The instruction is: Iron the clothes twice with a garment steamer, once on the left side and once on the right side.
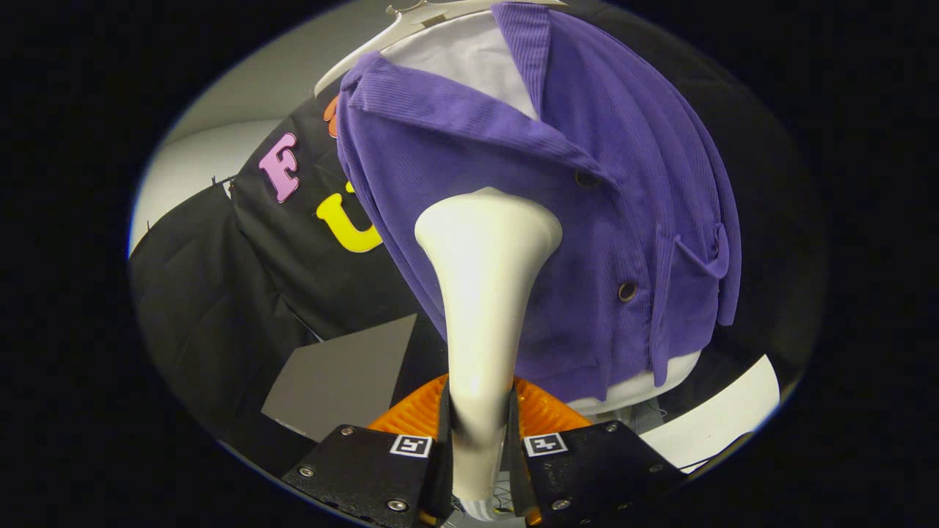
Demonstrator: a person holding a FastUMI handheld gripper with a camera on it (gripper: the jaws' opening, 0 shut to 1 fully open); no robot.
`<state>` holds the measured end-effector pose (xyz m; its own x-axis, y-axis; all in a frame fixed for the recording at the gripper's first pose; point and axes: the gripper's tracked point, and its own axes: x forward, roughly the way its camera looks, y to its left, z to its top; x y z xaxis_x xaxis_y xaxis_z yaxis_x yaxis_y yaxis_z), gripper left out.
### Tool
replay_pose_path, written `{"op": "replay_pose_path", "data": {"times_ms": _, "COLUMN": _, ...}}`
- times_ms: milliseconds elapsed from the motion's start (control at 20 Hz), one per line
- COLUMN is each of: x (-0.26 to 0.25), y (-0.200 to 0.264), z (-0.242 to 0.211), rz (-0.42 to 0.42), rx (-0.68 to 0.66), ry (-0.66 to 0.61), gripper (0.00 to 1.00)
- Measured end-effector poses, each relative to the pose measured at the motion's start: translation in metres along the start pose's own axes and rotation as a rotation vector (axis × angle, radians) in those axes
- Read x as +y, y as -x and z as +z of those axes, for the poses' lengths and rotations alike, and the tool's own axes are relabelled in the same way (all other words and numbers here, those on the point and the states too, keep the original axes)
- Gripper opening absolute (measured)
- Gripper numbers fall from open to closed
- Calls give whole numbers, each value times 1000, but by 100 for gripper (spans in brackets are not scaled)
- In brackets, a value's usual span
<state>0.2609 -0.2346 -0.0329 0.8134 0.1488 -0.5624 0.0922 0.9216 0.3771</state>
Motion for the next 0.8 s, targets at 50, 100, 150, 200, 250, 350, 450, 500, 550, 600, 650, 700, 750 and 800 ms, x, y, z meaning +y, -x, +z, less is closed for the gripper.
{"op": "replay_pose_path", "data": {"times_ms": 50, "x": -5, "y": -3, "z": -16, "rz": -4, "rx": 23, "ry": -6, "gripper": 31}}
{"op": "replay_pose_path", "data": {"times_ms": 100, "x": -10, "y": -5, "z": -33, "rz": -10, "rx": 47, "ry": -11, "gripper": 31}}
{"op": "replay_pose_path", "data": {"times_ms": 150, "x": -17, "y": -8, "z": -48, "rz": -20, "rx": 69, "ry": -14, "gripper": 31}}
{"op": "replay_pose_path", "data": {"times_ms": 200, "x": -23, "y": -9, "z": -60, "rz": -31, "rx": 86, "ry": -16, "gripper": 31}}
{"op": "replay_pose_path", "data": {"times_ms": 250, "x": -27, "y": -12, "z": -71, "rz": -38, "rx": 101, "ry": -17, "gripper": 31}}
{"op": "replay_pose_path", "data": {"times_ms": 350, "x": -33, "y": -17, "z": -90, "rz": -46, "rx": 126, "ry": -24, "gripper": 31}}
{"op": "replay_pose_path", "data": {"times_ms": 450, "x": -40, "y": -20, "z": -107, "rz": -62, "rx": 148, "ry": -26, "gripper": 31}}
{"op": "replay_pose_path", "data": {"times_ms": 500, "x": -42, "y": -23, "z": -115, "rz": -69, "rx": 160, "ry": -29, "gripper": 31}}
{"op": "replay_pose_path", "data": {"times_ms": 550, "x": -43, "y": -24, "z": -123, "rz": -74, "rx": 171, "ry": -35, "gripper": 31}}
{"op": "replay_pose_path", "data": {"times_ms": 600, "x": -45, "y": -25, "z": -130, "rz": -82, "rx": 175, "ry": -39, "gripper": 31}}
{"op": "replay_pose_path", "data": {"times_ms": 650, "x": -49, "y": -25, "z": -137, "rz": -92, "rx": 183, "ry": -37, "gripper": 31}}
{"op": "replay_pose_path", "data": {"times_ms": 700, "x": -52, "y": -27, "z": -143, "rz": -100, "rx": 189, "ry": -37, "gripper": 31}}
{"op": "replay_pose_path", "data": {"times_ms": 750, "x": -54, "y": -27, "z": -152, "rz": -106, "rx": 199, "ry": -39, "gripper": 31}}
{"op": "replay_pose_path", "data": {"times_ms": 800, "x": -57, "y": -28, "z": -160, "rz": -114, "rx": 212, "ry": -42, "gripper": 32}}
